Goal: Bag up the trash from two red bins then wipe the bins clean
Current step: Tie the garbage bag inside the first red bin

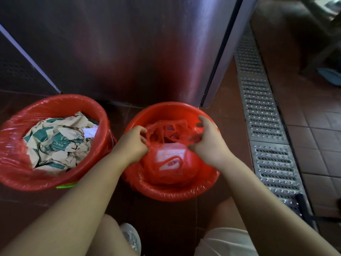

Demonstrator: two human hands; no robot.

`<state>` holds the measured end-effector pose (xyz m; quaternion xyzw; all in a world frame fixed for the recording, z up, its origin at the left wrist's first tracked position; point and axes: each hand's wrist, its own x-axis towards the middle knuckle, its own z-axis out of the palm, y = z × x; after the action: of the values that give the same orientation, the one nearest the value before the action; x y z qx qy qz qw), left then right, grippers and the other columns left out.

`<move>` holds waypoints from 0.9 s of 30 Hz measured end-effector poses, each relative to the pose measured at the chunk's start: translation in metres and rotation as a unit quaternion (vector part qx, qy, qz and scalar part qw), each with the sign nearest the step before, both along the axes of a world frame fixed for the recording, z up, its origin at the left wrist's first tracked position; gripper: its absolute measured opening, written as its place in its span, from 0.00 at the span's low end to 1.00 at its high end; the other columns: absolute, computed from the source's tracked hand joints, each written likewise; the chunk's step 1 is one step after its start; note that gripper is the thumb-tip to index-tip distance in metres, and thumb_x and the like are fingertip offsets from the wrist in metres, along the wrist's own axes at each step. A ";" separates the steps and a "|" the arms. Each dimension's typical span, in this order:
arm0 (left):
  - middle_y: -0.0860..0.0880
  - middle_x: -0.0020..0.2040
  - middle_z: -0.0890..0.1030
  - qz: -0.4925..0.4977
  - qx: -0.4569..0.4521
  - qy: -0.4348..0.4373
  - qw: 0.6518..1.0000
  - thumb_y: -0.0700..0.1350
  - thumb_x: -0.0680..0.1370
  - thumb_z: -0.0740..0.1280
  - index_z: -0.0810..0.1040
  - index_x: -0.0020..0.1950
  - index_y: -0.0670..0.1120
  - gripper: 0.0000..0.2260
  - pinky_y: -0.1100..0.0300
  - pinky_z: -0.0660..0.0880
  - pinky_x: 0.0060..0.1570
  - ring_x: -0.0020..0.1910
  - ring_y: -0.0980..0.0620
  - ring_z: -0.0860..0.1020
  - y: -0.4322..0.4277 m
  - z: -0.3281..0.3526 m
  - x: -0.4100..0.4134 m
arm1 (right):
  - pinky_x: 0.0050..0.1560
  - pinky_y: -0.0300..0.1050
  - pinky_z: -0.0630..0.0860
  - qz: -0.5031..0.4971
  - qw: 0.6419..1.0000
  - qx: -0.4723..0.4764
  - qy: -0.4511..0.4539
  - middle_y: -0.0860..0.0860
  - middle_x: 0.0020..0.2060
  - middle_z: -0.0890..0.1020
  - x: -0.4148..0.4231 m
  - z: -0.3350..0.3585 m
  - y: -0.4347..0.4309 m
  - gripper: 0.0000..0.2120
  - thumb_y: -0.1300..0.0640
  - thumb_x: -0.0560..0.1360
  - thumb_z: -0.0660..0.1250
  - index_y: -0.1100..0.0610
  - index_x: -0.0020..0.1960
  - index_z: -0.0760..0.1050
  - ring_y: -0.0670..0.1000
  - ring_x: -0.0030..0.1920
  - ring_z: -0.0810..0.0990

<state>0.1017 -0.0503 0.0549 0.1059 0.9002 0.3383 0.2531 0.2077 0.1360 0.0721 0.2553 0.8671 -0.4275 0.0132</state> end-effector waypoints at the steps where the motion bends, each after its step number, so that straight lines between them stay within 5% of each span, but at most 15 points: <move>1: 0.51 0.42 0.77 0.023 0.042 -0.013 0.999 0.31 0.67 0.72 0.72 0.62 0.45 0.25 0.56 0.77 0.40 0.40 0.50 0.78 0.005 0.005 -0.003 | 0.62 0.53 0.73 -0.010 0.999 -0.037 0.036 0.54 0.66 0.69 -0.004 0.002 0.003 0.43 0.69 0.64 0.73 0.55 0.74 0.59 0.55 0.61 0.75; 4: 0.45 0.47 0.79 0.105 0.153 -0.033 0.982 0.31 0.66 0.75 0.75 0.60 0.41 0.24 0.58 0.77 0.43 0.43 0.49 0.79 0.014 0.019 -0.015 | 0.56 0.52 0.78 -0.034 0.989 -0.094 0.105 0.53 0.63 0.71 -0.017 0.014 0.014 0.40 0.72 0.63 0.72 0.52 0.70 0.64 0.53 0.54 0.79; 8: 0.42 0.54 0.78 0.212 0.287 -0.091 0.930 0.29 0.64 0.75 0.72 0.65 0.40 0.31 0.48 0.77 0.55 0.51 0.44 0.80 0.020 0.032 -0.027 | 0.62 0.50 0.74 -0.032 0.993 0.002 0.110 0.54 0.66 0.67 -0.028 0.027 0.030 0.37 0.73 0.65 0.68 0.56 0.72 0.64 0.53 0.57 0.77; 12: 0.44 0.62 0.75 0.168 0.181 -0.004 0.969 0.35 0.61 0.79 0.66 0.71 0.42 0.41 0.47 0.75 0.58 0.57 0.47 0.77 0.019 0.024 -0.030 | 0.62 0.40 0.66 -0.031 0.987 0.157 0.022 0.60 0.69 0.62 -0.023 0.029 0.040 0.31 0.71 0.69 0.67 0.64 0.70 0.62 0.61 0.61 0.74; 15: 0.42 0.65 0.72 0.116 0.035 0.067 0.990 0.47 0.61 0.81 0.64 0.72 0.41 0.44 0.55 0.70 0.62 0.62 0.45 0.74 0.019 0.018 -0.017 | 0.55 0.46 0.70 -0.049 0.974 0.201 -0.086 0.63 0.66 0.65 -0.014 0.027 0.043 0.22 0.61 0.73 0.71 0.65 0.62 0.66 0.64 0.56 0.76; 17: 0.42 0.61 0.74 0.094 -0.027 0.076 0.992 0.55 0.63 0.79 0.69 0.66 0.41 0.38 0.56 0.70 0.58 0.60 0.44 0.74 0.018 0.016 -0.006 | 0.53 0.49 0.73 -0.030 0.963 0.218 -0.154 0.63 0.61 0.72 -0.008 0.022 0.045 0.20 0.52 0.75 0.69 0.65 0.59 0.71 0.64 0.56 0.76; 20: 0.47 0.41 0.80 0.015 -0.089 0.064 0.994 0.59 0.71 0.71 0.75 0.42 0.45 0.17 0.56 0.73 0.43 0.45 0.45 0.79 0.014 0.015 0.004 | 0.47 0.48 0.72 -0.034 0.962 0.216 -0.162 0.60 0.52 0.80 -0.002 0.015 0.046 0.14 0.47 0.78 0.62 0.58 0.53 0.75 0.63 0.53 0.79; 22: 0.46 0.34 0.78 0.007 -0.091 0.063 0.994 0.55 0.76 0.66 0.72 0.34 0.44 0.17 0.56 0.73 0.38 0.38 0.44 0.79 0.012 0.014 0.004 | 0.46 0.49 0.71 -0.064 0.975 0.179 -0.111 0.58 0.48 0.81 -0.001 0.012 0.047 0.12 0.46 0.80 0.58 0.53 0.51 0.74 0.62 0.50 0.79; 27: 0.41 0.40 0.81 0.125 0.093 0.000 0.988 0.59 0.75 0.61 0.75 0.41 0.45 0.17 0.42 0.79 0.42 0.39 0.39 0.81 0.014 0.022 -0.007 | 0.40 0.45 0.68 -0.142 0.989 0.034 0.035 0.49 0.31 0.76 -0.009 0.019 0.048 0.17 0.46 0.80 0.59 0.54 0.37 0.69 0.54 0.37 0.76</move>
<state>0.0945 -0.0364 0.0773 0.0154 0.8708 0.4497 0.1980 0.1986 0.1845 0.0908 0.3611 0.8359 -0.4042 -0.0866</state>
